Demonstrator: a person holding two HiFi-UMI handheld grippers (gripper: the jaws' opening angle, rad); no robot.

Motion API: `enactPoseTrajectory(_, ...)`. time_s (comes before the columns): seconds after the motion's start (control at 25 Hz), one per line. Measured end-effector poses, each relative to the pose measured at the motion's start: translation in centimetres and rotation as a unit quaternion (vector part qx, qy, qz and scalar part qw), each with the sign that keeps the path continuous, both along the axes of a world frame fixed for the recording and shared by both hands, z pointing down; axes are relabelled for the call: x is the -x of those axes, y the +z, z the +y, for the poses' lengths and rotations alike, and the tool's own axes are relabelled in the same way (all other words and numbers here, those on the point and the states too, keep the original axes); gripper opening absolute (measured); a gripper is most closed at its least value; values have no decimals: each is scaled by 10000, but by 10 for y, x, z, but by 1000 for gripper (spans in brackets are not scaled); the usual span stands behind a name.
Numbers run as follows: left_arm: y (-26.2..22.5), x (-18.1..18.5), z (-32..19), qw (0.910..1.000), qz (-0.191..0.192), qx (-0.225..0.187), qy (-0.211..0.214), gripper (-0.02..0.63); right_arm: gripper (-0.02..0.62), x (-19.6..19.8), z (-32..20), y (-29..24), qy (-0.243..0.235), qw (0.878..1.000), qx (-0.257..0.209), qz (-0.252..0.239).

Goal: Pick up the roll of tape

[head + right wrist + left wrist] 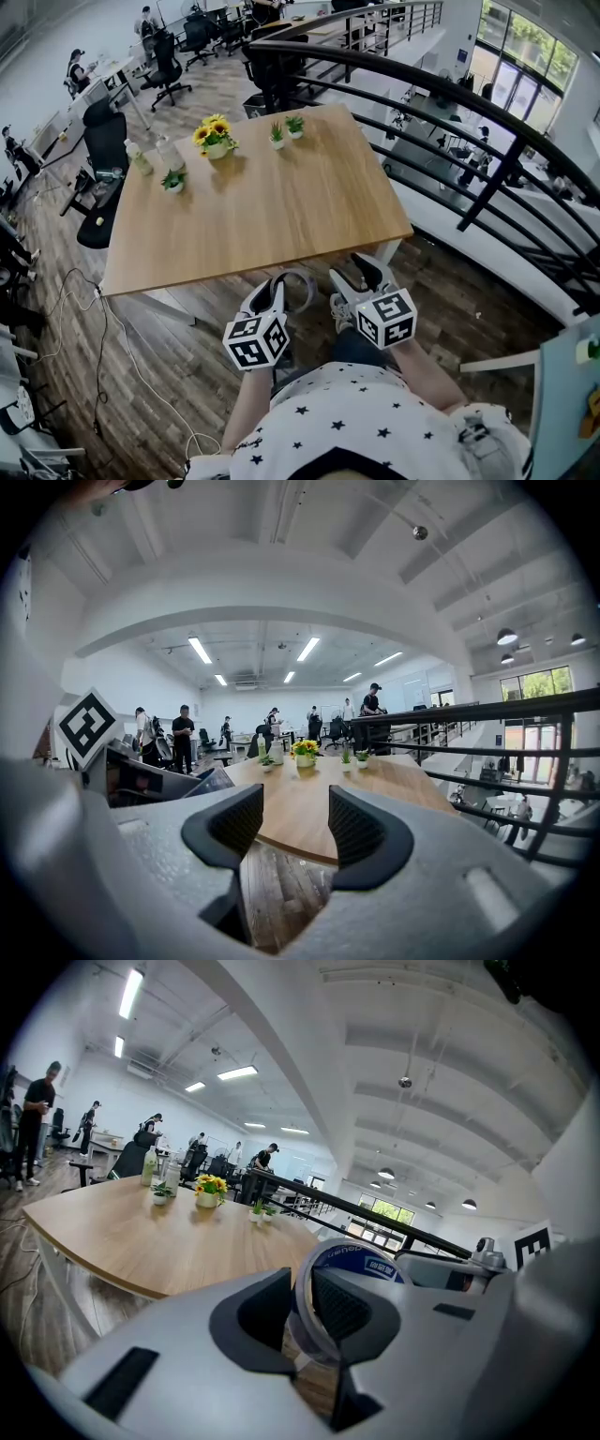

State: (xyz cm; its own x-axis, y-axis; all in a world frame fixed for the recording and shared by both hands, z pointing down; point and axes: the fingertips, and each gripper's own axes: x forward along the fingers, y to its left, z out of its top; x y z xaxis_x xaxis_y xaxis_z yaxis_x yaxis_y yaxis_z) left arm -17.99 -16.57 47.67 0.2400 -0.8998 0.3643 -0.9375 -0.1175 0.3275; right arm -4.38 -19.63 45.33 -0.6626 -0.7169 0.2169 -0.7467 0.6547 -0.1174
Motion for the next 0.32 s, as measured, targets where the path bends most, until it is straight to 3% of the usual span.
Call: enactPoseTrajectory(0.32,2,-4,-3,10000,8,9,49,67,216,-3,-2,4,5,10000,14,55)
